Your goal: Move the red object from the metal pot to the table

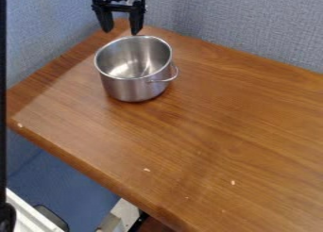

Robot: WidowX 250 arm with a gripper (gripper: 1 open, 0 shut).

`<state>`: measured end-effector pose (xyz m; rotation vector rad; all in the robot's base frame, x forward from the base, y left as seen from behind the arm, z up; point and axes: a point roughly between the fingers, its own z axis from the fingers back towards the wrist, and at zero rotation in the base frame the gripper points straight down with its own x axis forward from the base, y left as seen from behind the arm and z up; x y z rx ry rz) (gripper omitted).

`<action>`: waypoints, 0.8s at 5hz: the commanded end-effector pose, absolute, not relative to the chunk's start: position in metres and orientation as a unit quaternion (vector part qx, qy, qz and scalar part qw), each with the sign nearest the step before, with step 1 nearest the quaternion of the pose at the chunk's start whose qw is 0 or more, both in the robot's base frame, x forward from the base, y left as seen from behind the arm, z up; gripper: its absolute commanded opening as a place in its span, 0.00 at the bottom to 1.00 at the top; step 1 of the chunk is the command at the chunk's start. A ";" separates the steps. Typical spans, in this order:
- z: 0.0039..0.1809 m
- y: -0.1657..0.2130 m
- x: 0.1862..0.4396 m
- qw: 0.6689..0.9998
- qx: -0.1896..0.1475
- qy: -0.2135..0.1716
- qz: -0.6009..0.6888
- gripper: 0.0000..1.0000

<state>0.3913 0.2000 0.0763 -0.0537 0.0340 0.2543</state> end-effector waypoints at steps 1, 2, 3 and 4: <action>0.076 0.205 0.385 0.995 -0.022 0.005 0.096 1.00; 0.067 0.204 0.383 0.998 -0.026 0.005 0.060 1.00; 0.059 0.203 0.383 0.999 -0.026 0.004 0.025 0.00; 0.057 0.206 0.377 0.999 -0.021 -0.003 0.037 0.00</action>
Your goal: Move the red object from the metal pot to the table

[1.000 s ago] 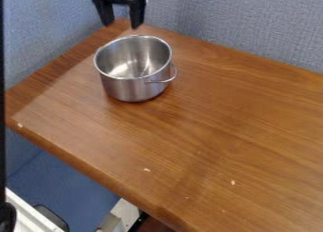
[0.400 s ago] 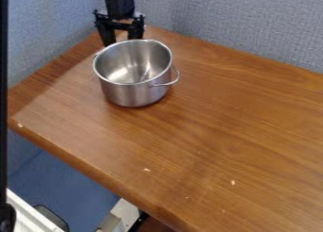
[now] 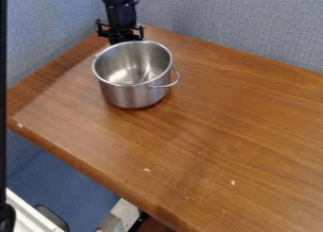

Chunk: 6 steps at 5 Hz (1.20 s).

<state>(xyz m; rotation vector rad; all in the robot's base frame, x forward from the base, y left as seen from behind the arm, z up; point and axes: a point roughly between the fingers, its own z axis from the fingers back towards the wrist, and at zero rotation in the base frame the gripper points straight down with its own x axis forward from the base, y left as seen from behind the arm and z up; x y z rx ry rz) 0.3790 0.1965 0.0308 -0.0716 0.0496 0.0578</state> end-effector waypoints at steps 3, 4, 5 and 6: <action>0.057 0.197 0.381 0.997 -0.003 -0.017 0.080 0.00; 0.069 0.204 0.380 0.999 0.001 -0.023 0.036 0.00; 0.082 0.211 0.378 1.000 0.008 -0.029 -0.008 0.00; 0.094 0.217 0.378 0.998 0.014 -0.037 -0.052 0.00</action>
